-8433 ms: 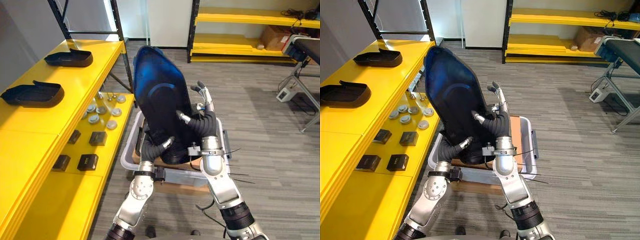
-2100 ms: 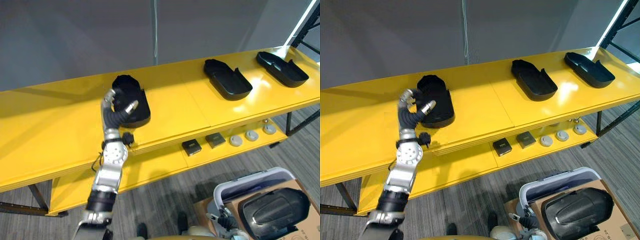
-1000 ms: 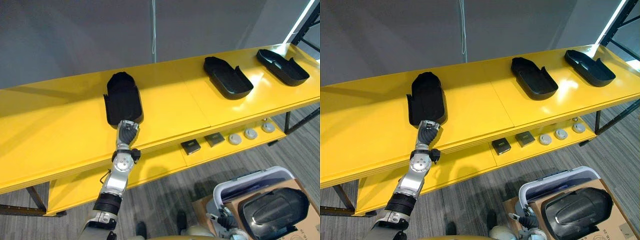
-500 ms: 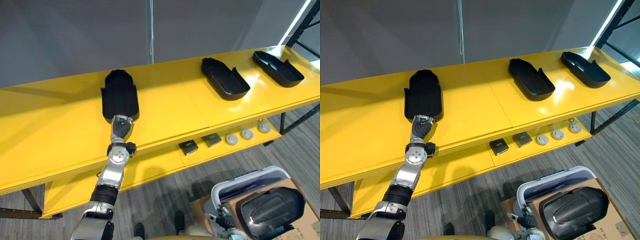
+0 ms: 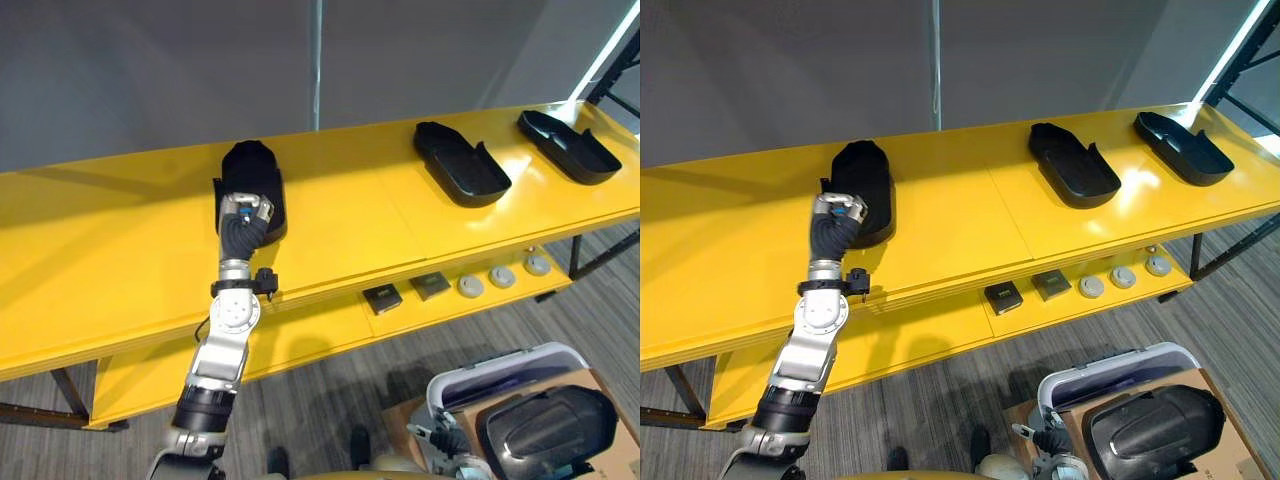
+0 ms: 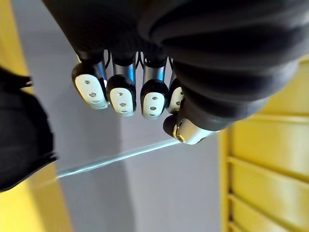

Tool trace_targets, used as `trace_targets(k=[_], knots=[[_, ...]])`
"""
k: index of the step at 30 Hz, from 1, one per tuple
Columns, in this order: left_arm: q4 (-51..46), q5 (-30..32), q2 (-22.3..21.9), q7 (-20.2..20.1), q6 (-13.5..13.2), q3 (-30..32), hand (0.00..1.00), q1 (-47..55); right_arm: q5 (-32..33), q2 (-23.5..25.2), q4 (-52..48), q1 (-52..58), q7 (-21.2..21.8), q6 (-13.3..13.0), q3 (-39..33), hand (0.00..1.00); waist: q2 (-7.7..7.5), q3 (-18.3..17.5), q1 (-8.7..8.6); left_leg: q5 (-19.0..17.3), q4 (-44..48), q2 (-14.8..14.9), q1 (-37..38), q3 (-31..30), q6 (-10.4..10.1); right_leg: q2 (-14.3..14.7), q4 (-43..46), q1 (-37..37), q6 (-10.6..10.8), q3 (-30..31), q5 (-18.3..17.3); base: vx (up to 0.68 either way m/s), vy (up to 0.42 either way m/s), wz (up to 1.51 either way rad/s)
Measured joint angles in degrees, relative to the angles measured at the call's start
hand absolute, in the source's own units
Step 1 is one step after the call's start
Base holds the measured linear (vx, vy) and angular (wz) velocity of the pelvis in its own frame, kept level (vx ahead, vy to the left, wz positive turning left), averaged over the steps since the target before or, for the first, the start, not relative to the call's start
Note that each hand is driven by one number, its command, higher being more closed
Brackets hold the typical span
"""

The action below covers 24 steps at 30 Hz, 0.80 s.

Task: Walk over and take plastic housings, then place them on the shelf

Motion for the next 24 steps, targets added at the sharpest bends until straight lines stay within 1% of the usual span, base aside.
trace_targets(k=[1,3,4,5,6,7,8,9,10,11,12,13,16,18,19,21,22,23,24], knots=[[-1.96,-0.05,-0.02,0.03,-0.48,0.86,1.00,1.07,0.00,-0.01,0.08,0.01,0.01,0.01,0.00,0.00,0.01,0.00,0.35,-0.01,0.00,0.00,0.03,-0.04,0.01,0.01,0.00,0.04,0.00,0.03,0.00,-0.05,0.004,0.04],[-8.40,-0.76,-0.05,0.73,-2.63,6.77,1.00,5.75,0.01,-0.13,0.37,0.01,0.04,0.02,-0.04,0.00,0.16,-0.03,0.91,-0.04,-0.01,0.01,-0.16,-0.40,-0.03,0.01,0.01,0.37,0.09,-0.33,-0.16,-0.05,0.001,0.09],[-9.55,-1.30,-0.14,1.24,-3.15,8.70,1.00,6.98,0.01,-0.20,0.50,0.01,0.03,0.02,-0.06,0.00,0.19,-0.04,1.00,-0.10,-0.02,0.01,-0.15,-0.59,-0.09,0.01,0.01,0.61,0.13,-0.50,-0.27,-0.05,-0.001,0.17],[-10.84,-1.82,-0.44,1.69,-3.77,11.80,1.00,8.77,0.00,-0.34,0.63,0.13,0.03,0.02,-0.06,0.00,0.27,-0.12,1.15,-0.25,-0.03,0.00,0.03,-1.04,-0.06,-0.02,0.01,1.06,0.29,-1.00,-0.61,-0.04,-0.004,0.33],[-12.05,-3.90,-1.13,3.19,-4.94,16.86,1.00,11.24,-0.02,-0.71,1.26,0.27,0.01,0.04,-0.14,0.00,0.40,-0.27,1.74,-0.31,-0.04,-0.04,0.04,-2.19,-0.06,-0.07,0.01,1.62,0.23,-1.98,-0.93,-0.03,-0.005,0.36],[-12.11,-4.55,-1.59,3.86,-5.37,18.80,1.00,12.13,-0.01,-0.90,1.75,0.24,0.03,0.04,-0.20,0.00,0.46,-0.30,2.18,-0.31,-0.05,-0.06,0.04,-2.62,-0.05,-0.08,0.01,1.81,0.19,-2.37,-1.00,-0.02,-0.010,0.45],[-12.08,-6.44,-2.76,4.99,-5.93,22.79,1.00,14.57,-0.02,-1.21,2.50,0.25,0.01,0.10,-0.32,0.00,0.55,-0.59,2.43,-0.31,-0.05,-0.09,-0.16,-3.41,-0.05,-0.12,0.01,2.05,0.03,-3.28,-1.22,-0.02,-0.010,0.29],[-12.00,-7.58,-3.36,5.30,-6.15,24.55,1.00,16.00,-0.01,-1.22,2.66,0.28,0.00,0.11,-0.48,0.00,0.62,-0.79,2.74,-0.30,-0.05,-0.08,-0.28,-3.64,-0.05,-0.11,0.02,2.05,0.03,-3.48,-1.28,-0.01,-0.014,0.27],[-11.23,-10.05,-4.75,6.00,-6.32,27.71,1.00,19.09,-0.01,-1.22,2.74,0.35,-0.03,0.11,-0.65,0.00,0.88,-1.20,3.54,-0.30,-0.05,-0.06,-0.41,-4.02,-0.05,-0.08,0.02,2.08,0.06,-3.81,-1.43,0.01,-0.017,0.21],[-9.17,-12.01,-5.82,6.33,-6.44,29.42,1.00,21.57,0.01,-1.16,2.74,0.43,-0.02,0.11,-1.23,0.00,1.08,-1.34,4.03,-0.19,-0.05,-0.10,-0.43,-4.74,-0.07,-0.11,0.03,2.44,0.06,-4.53,-1.60,0.01,-0.018,0.31],[-6.82,-13.04,-6.36,6.28,-6.51,29.88,1.00,23.24,0.01,-1.15,2.74,0.41,-0.03,0.17,-1.41,0.00,1.24,-1.33,4.37,-0.07,-0.04,-0.19,-0.30,-5.11,-0.06,-0.18,0.04,2.90,0.16,-5.24,-1.85,0.02,-0.015,0.44],[-1.04,-15.22,-6.64,5.46,-6.11,29.54,0.00,25.47,0.01,-1.01,2.51,0.40,-0.09,0.23,-1.60,0.00,1.33,-1.38,5.11,0.10,-0.04,-0.47,0.27,-5.94,0.04,-0.28,0.04,3.91,0.31,-6.29,-2.25,0.00,-0.006,0.40],[7.61,-17.01,-7.64,3.25,-4.33,28.52,0.00,28.39,0.00,-0.78,1.60,0.00,-0.10,0.36,-1.51,0.00,1.20,-2.21,5.49,0.09,-0.03,-0.46,0.40,-6.36,0.03,-0.47,0.73,4.11,0.33,-7.00,-2.95,0.00,-0.003,0.19],[17.75,-17.05,-8.95,0.68,-2.26,26.95,0.00,29.74,-0.01,-0.27,-1.94,0.11,-0.15,0.41,-1.35,0.00,1.15,-2.54,5.50,0.02,-0.03,-0.47,0.93,-6.33,0.09,-0.89,2.22,4.03,0.69,-7.22,-3.94,0.00,0.002,0.02],[20.53,-17.04,-9.13,0.01,-1.85,26.34,0.00,29.73,-0.01,0.01,-2.47,0.07,-0.16,0.41,-1.33,0.00,1.10,-2.60,5.44,-0.07,-0.03,-0.51,1.10,-6.29,0.21,-0.98,2.57,4.03,0.69,-7.22,-4.14,0.00,0.000,0.00],[30.17,-16.71,-9.14,-2.71,-0.15,23.33,0.00,29.68,-0.01,1.31,-2.93,0.11,-0.20,0.41,-1.07,0.00,0.86,-3.01,5.38,-0.36,-0.05,-0.58,1.23,-6.08,0.18,-1.12,2.81,4.01,0.69,-7.20,-4.41,0.00,0.000,0.00],[32.30,-16.60,-9.15,-3.13,0.30,22.49,0.00,29.65,-0.01,1.58,-2.87,0.14,-0.19,0.43,-1.01,0.00,0.85,-3.04,5.33,-0.37,-0.05,-0.59,1.24,-6.06,0.18,-1.13,2.81,4.01,0.69,-7.19,-4.42,0.00,0.009,-0.04],[37.50,-15.76,-9.20,-4.49,1.16,20.35,0.00,29.49,-0.01,2.00,-2.71,0.14,-0.20,0.44,-0.99,0.00,0.56,-3.24,5.29,-0.36,-0.05,-0.59,1.32,-5.89,0.18,-1.13,2.81,4.00,0.70,-7.00,-4.47,0.00,0.006,-0.06],[40.41,-15.46,-9.25,-5.17,1.62,19.34,0.00,29.25,-0.01,2.06,-2.51,0.21,-0.25,0.44,-1.04,0.00,0.47,-3.29,5.27,-0.35,-0.04,-0.59,1.40,-5.74,0.22,-1.12,2.81,4.00,0.84,-6.79,-4.60,0.00,0.005,-0.07]])
